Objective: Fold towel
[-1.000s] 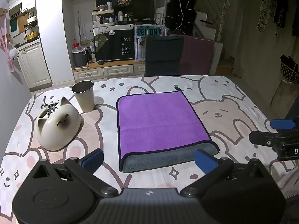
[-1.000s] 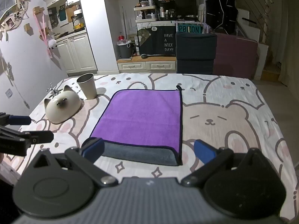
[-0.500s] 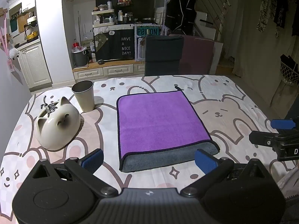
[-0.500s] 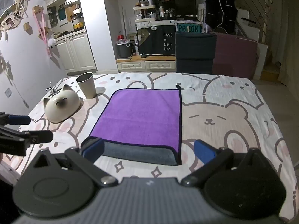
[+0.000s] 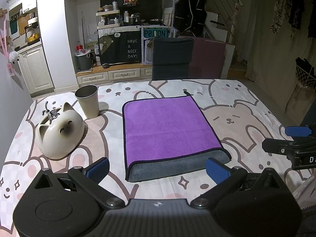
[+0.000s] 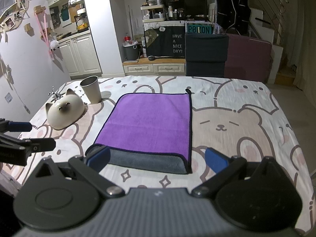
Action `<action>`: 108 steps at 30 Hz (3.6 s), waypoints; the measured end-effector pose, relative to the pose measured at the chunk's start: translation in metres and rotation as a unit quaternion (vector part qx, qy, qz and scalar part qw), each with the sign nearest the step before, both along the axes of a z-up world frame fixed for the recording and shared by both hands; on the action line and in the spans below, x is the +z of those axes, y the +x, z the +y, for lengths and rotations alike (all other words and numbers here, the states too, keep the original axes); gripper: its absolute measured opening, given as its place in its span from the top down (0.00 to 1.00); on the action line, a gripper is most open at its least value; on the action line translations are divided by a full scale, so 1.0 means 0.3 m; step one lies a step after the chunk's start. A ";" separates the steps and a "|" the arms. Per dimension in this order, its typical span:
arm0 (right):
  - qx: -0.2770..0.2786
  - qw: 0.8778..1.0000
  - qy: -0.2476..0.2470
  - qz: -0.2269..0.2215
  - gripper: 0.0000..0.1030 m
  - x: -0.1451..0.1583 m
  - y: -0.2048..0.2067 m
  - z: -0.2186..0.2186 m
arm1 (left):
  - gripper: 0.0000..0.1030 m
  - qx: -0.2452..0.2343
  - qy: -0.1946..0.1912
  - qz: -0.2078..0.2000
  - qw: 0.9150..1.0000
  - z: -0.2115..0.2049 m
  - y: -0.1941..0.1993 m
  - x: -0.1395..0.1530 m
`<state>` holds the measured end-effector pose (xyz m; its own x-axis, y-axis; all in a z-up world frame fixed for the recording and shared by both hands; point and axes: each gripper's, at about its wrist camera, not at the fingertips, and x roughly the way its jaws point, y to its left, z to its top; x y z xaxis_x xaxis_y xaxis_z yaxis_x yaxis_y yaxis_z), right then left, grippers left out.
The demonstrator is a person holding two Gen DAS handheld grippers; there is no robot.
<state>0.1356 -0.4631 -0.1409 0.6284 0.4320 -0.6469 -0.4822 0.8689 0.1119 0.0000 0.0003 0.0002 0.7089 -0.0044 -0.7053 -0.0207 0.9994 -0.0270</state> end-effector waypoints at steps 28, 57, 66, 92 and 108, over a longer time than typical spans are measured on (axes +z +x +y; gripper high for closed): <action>0.000 1.000 -0.002 0.002 0.01 -0.009 0.006 0.005 | 0.01 0.000 0.000 0.000 1.000 0.001 0.001 0.000; 0.000 1.000 -0.003 0.005 0.01 -0.016 -0.005 -0.002 | 0.00 0.000 0.000 0.001 1.000 0.000 0.002 0.000; 0.000 1.000 -0.002 0.009 0.01 -0.023 -0.008 -0.008 | 0.00 0.001 -0.001 0.001 1.000 -0.009 -0.003 -0.003; -0.001 1.000 -0.001 0.025 0.01 -0.057 0.042 -0.004 | 0.00 0.024 0.021 0.035 0.999 -0.001 0.067 -0.135; 0.021 0.997 -0.034 0.071 0.01 -0.218 0.148 0.059 | 0.00 0.033 0.032 0.075 0.996 0.030 0.167 -0.268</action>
